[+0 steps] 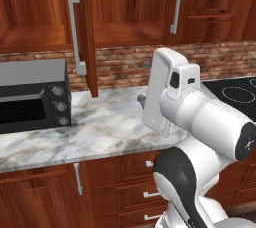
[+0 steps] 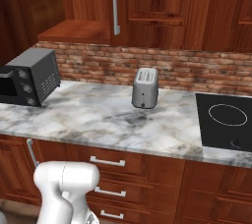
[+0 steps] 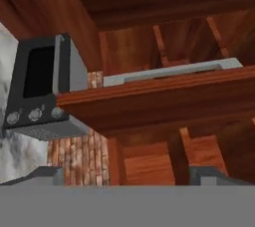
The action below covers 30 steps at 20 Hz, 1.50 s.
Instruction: Close all open cabinet doors.
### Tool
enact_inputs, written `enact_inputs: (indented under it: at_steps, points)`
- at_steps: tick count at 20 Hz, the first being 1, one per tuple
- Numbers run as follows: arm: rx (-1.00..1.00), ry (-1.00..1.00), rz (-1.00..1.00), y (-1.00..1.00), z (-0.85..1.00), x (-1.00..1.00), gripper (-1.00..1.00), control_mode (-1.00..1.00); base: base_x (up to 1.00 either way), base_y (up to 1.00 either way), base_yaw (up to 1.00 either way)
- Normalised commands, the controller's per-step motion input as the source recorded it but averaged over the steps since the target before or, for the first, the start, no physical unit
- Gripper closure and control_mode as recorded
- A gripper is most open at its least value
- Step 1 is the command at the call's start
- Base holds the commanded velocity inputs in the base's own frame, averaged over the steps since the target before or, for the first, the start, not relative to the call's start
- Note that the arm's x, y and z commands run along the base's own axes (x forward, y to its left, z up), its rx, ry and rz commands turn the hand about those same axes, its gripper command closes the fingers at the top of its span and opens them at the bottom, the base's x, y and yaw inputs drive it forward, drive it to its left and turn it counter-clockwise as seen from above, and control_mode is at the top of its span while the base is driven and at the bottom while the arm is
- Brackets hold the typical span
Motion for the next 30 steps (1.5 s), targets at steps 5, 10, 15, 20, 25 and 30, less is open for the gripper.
enact_inputs:
  at_steps: [5, 10, 15, 20, 25, 30]
  points:
    - [-0.18, -0.13, 0.07, 1.00, -0.21, -0.01, -1.00, -1.00, 0.00, 0.00, 0.00]
    - [-0.17, -0.10, 0.07, 0.99, -0.13, 0.00, -1.00, -1.00, 0.00, 0.00, 0.00]
    - [-0.13, -0.07, 0.06, 0.88, -0.02, 0.05, -1.00, -1.00, 0.00, 0.00, 0.00]
    - [-0.06, 0.00, 0.00, 0.66, 0.00, 0.41, -1.00, -1.00, 0.00, 0.00, 0.00]
    - [0.00, 0.00, -0.12, 0.46, 0.00, 0.45, -1.00, -1.00, 0.00, 0.00, 0.00]
    - [0.00, 0.00, -0.25, 0.26, -0.01, 0.41, -1.00, -1.00, 0.00, 0.00, 0.00]
